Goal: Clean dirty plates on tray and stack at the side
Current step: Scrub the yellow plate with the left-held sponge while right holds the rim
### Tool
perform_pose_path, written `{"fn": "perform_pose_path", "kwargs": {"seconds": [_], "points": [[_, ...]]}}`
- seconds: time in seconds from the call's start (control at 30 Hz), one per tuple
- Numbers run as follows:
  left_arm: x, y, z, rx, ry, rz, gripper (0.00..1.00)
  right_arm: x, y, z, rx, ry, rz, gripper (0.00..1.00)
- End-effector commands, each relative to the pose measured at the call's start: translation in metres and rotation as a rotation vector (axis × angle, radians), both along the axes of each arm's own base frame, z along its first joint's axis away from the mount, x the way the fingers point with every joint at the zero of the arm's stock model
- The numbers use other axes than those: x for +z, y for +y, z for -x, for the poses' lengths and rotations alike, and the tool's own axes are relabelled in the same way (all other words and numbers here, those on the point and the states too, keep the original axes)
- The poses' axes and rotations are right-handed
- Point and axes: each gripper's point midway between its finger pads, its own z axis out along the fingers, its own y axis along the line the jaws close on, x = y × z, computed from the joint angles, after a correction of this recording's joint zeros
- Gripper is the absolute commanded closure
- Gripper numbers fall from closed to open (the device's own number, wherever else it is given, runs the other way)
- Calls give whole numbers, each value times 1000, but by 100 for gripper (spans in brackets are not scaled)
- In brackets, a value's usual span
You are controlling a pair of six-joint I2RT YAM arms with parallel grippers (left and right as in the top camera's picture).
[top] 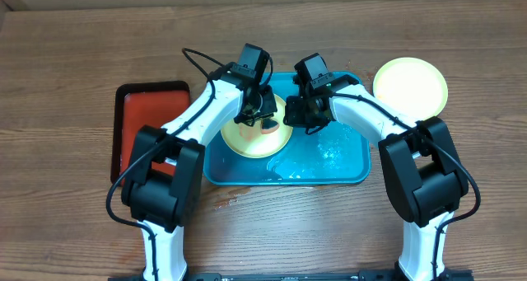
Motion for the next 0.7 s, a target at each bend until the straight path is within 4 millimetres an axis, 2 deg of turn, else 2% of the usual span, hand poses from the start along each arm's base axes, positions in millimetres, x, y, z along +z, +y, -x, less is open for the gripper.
{"fn": "perform_pose_path", "kwargs": {"seconds": [0.0, 0.07, 0.13, 0.17, 0.3, 0.43, 0.47, 0.53, 0.6, 0.67], "points": [[-13, -2, 4, 11, 35, 0, 73, -2, -4, -2, -11, -6, 14, 89], [-16, -2, 6, 11, 43, -4, 78, -2, -4, -2, -11, -6, 14, 89], [-16, -1, 5, -7, 37, -9, 92, -2, -4, -1, -11, -3, 16, 89], [-15, -1, 5, -13, 31, -11, 96, -3, -5, -1, -11, -3, 16, 88], [-16, 7, 4, -55, 24, -33, 96, -3, -6, -2, -13, -6, 24, 89], [-21, 41, 9, -15, 53, -172, 96, -3, -7, -2, -16, -8, 30, 89], [-23, 63, 11, 12, 65, -262, 96, -3, -7, -2, -16, -8, 30, 89], [-22, 86, 12, 39, 65, -371, 96, -3, -7, -2, -16, -8, 30, 89], [-18, 105, 12, 59, 65, -453, 96, -3, -7, -2, -16, -9, 30, 89], [-12, 113, 10, 53, 68, -476, 96, -3, -7, -2, -16, -9, 30, 89]]}}
